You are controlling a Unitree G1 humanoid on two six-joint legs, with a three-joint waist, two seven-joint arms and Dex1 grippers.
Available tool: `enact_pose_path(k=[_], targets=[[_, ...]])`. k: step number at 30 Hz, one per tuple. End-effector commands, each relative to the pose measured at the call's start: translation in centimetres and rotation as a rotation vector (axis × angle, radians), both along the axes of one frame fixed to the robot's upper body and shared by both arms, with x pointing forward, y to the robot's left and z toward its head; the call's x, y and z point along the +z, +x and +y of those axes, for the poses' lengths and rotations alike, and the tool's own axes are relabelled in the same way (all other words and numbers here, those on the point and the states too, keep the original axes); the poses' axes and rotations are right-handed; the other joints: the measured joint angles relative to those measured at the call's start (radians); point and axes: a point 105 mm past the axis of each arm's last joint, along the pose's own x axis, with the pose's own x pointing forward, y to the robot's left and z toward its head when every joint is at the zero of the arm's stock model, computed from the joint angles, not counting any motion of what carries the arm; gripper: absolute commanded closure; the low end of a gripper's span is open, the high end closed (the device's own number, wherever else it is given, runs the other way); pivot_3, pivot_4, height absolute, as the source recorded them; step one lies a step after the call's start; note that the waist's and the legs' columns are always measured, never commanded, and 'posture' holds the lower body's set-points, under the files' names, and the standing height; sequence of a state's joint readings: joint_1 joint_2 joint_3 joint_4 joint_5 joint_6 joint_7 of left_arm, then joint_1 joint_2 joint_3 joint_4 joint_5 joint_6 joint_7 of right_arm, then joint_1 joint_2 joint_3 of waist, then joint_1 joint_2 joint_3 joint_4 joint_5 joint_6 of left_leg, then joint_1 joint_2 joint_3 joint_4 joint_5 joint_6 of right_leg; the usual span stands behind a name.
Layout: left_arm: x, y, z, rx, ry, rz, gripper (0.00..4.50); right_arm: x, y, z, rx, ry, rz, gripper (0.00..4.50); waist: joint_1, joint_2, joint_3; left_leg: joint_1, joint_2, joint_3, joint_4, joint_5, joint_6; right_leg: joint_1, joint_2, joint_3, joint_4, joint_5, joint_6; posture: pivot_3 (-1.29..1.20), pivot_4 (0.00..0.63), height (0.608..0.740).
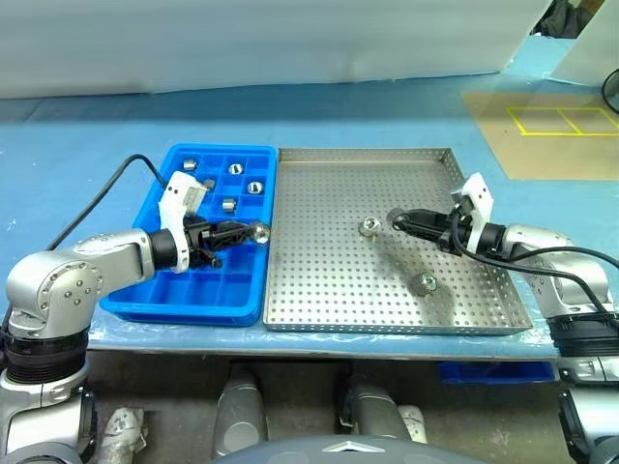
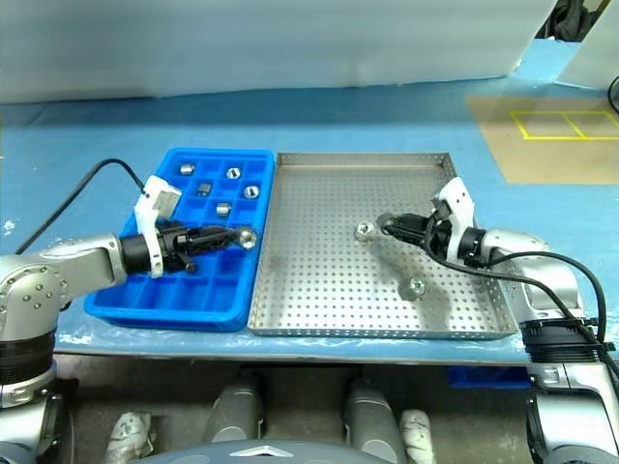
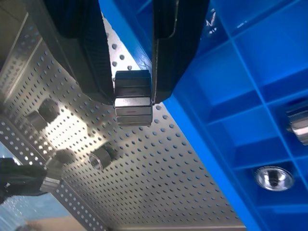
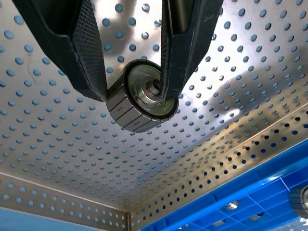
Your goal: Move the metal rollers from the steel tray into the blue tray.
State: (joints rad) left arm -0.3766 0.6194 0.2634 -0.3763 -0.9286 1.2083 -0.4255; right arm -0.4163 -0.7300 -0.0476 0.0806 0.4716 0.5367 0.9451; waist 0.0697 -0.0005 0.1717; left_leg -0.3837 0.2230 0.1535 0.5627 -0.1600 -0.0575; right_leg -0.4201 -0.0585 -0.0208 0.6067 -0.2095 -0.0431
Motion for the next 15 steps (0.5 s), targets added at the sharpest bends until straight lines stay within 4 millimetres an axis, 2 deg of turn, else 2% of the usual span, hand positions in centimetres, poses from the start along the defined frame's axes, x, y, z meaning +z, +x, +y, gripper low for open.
enact_pose_path(k=[1, 4, 8, 15], targets=[[1.4, 1.1, 1.5, 0.182, -0.004, -0.128, 3.69, 1.8, -0.2, 1.2, 0.046, 0.028, -0.062, 3.29, 0.000, 0.000, 0.000, 0.000, 0.000, 0.000, 0.000, 0.000, 0.000, 0.000, 0.000, 0.000, 0.000, 0.000, 0.000, -0.02, 0.150, 0.740], [1.6, 1.4, 1.9, 0.291, -0.027, -0.164, 3.69, 1.6, -0.1, 2.0, 0.067, 0.034, -0.057, 3.29, 0.001, 0.000, 0.000, -0.001, 0.000, 0.000, 0.001, 0.000, 0.000, 0.000, 0.000, 0.000, 0.000, 0.000, 0.000, 0.00, 0.150, 0.740], [0.8, 1.2, 2.5, 0.410, -0.027, -0.167, 3.69, 2.0, 0.1, 3.3, 0.110, 0.053, -0.062, 3.29, 0.000, 0.000, 0.000, -0.001, 0.000, 0.000, 0.001, 0.000, 0.000, 0.000, 0.000, -0.001, 0.000, 0.000, 0.000, 0.03, 0.150, 0.740], [-0.4, 0.9, 4.7, 0.640, -0.028, -0.166, 3.69, 2.1, 0.3, 5.0, 0.170, 0.065, -0.058, 3.29, 0.010, 0.000, 0.000, -0.001, 0.000, -0.001, 0.001, 0.000, 0.001, 0.000, 0.000, -0.001, 0.000, 0.000, 0.000, 0.08, 0.150, 0.740]])
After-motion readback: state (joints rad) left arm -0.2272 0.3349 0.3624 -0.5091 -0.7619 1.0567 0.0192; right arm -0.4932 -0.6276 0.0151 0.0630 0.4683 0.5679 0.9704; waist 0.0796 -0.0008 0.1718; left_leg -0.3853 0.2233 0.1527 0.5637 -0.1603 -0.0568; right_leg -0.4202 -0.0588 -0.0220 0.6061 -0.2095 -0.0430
